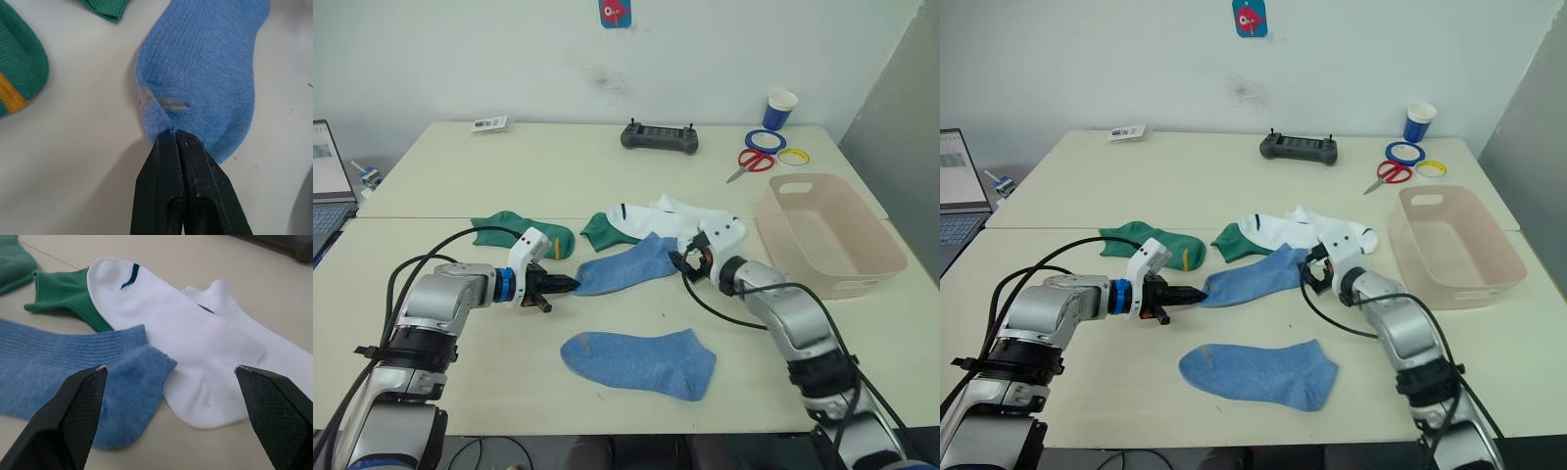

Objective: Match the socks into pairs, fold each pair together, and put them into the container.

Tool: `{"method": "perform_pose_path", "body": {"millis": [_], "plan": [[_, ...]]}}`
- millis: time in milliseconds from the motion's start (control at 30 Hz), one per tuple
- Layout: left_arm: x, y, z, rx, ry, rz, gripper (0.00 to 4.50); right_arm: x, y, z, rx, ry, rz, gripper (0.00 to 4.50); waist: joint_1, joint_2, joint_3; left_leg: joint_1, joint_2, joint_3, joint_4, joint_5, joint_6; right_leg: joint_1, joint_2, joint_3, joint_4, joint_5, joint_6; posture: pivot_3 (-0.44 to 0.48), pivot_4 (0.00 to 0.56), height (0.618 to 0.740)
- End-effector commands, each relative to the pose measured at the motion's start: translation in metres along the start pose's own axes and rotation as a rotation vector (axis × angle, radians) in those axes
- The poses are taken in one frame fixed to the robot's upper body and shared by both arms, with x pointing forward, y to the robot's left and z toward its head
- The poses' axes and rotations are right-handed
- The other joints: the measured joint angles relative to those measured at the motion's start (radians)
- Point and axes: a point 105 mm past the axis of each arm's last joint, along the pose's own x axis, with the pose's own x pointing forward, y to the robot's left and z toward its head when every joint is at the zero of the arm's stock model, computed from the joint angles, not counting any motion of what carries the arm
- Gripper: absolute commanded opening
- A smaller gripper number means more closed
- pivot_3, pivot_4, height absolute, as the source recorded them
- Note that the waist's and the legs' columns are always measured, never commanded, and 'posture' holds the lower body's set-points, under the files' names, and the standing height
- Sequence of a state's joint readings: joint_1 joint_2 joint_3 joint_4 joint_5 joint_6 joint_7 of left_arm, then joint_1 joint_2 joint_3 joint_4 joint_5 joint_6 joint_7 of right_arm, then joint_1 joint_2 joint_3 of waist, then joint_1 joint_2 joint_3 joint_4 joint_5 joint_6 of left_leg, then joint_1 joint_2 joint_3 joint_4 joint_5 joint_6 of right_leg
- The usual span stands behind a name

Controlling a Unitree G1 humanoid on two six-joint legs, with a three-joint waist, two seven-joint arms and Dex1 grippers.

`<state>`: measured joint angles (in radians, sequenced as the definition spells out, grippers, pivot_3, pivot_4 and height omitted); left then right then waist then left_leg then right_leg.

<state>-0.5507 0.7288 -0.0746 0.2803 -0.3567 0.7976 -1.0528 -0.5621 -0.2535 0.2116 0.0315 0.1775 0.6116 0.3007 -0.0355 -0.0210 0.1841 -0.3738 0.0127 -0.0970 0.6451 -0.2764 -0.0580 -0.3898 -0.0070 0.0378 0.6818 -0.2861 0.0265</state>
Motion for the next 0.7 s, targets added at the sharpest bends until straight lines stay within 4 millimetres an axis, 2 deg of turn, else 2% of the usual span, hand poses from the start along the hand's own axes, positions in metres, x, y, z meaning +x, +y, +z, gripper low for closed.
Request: {"method": "perform_pose_path", "body": {"millis": [33, 267, 367, 600, 633, 700], "plan": [[-0.002, 0.001, 0.004, 0.012, -0.021, 0.016, 0.01, 0.008, -0.003, 0.009, 0.011, -0.042, 0.000, 4.50, 0.000, 0.000, 0.000, 0.000, 0.000, 0.000, 0.000, 0.000, 0.000, 0.000, 0.000, 0.000, 0.000, 0.000, 0.000, 0.000, 0.150, 0.740], [-0.001, 0.002, 0.001, 0.010, -0.023, 0.020, 0.01, 0.022, -0.003, -0.002, 0.054, -0.011, 0.002, 4.50, 0.000, 0.000, 0.000, 0.000, 0.000, 0.000, 0.000, 0.000, 0.000, 0.000, -0.001, 0.000, 0.000, 0.000, 0.000, 0.000, 0.150, 0.740], [-0.002, 0.003, 0.000, 0.010, -0.023, 0.024, 0.00, 0.023, 0.000, 0.000, 0.064, -0.018, 0.016, 3.91, 0.000, 0.000, 0.000, 0.000, 0.000, 0.000, 0.000, 0.000, 0.000, 0.000, -0.001, 0.000, 0.001, 0.000, 0.000, 0.000, 0.150, 0.740], [-0.003, 0.006, -0.002, 0.017, -0.015, 0.033, 0.00, 0.024, 0.003, 0.004, 0.081, -0.045, 0.040, 1.45, -0.001, 0.000, 0.000, 0.000, 0.000, 0.000, 0.000, 0.000, 0.000, 0.000, 0.000, 0.000, 0.001, 0.000, 0.000, 0.000, 0.150, 0.740], [-0.003, 0.006, -0.003, 0.018, -0.015, 0.033, 0.00, 0.024, 0.003, 0.005, 0.081, -0.050, 0.040, 0.94, -0.001, 0.000, 0.000, 0.000, 0.000, 0.000, 0.000, 0.000, 0.000, 0.000, 0.000, 0.000, 0.001, 0.000, 0.000, 0.000, 0.150, 0.740], [-0.004, 0.006, -0.003, 0.019, -0.014, 0.034, 0.00, 0.024, 0.002, 0.007, 0.079, -0.058, 0.037, 0.44, -0.001, 0.000, 0.000, 0.000, 0.000, 0.000, 0.000, 0.000, 0.000, 0.000, 0.000, 0.000, 0.001, 0.000, 0.000, 0.000, 0.150, 0.740]]}}
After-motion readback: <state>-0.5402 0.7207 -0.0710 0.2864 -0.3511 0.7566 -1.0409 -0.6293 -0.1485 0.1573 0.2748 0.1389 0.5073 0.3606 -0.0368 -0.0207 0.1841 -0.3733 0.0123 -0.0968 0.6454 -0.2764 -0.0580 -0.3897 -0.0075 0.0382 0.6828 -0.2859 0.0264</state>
